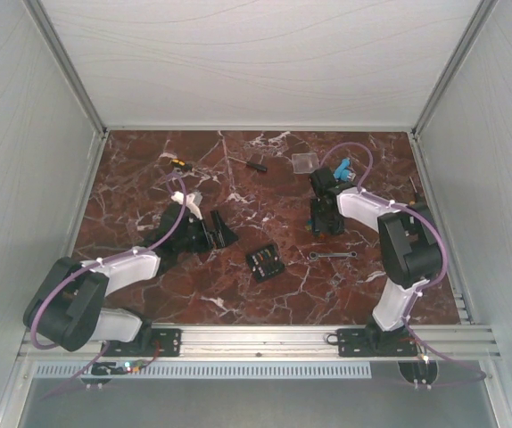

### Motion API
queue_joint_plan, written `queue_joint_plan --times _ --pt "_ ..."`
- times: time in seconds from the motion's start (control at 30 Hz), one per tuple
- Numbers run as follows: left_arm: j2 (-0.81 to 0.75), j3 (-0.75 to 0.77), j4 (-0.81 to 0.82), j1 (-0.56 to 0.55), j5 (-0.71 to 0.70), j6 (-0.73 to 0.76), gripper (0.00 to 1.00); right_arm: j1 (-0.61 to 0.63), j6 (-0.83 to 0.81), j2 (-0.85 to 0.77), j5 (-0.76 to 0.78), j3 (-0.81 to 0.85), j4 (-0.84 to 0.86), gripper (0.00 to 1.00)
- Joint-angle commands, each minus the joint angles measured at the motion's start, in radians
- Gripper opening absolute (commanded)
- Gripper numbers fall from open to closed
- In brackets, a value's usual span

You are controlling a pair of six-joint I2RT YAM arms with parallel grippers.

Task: Snap on the fuse box
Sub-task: Pick up the fuse from the center of the board.

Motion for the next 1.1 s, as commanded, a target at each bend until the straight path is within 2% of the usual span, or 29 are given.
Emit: queue_joint_plan --times 0.0,0.23,0.43,1.07 --pt "-0.025 0.006 0.055 -0.006 -0.011 0.008 0.99 0.006 0.014 -0.041 0.028 -0.028 -0.044 0.42" --pt "-0.027 0.004 0.055 -0.006 -0.011 0.008 0.99 0.001 -0.037 -0.035 -0.057 -0.014 0.006 0.41" --pt "-0.028 0.001 0.057 -0.007 -0.01 0.008 0.99 -0.038 -0.101 0.035 -0.146 0.047 -0.034 0.37" --pt "-0.024 0.006 0.061 -0.023 -0.01 0.015 0.99 0.002 -0.132 0.087 -0.084 0.073 -0.116 0.27"
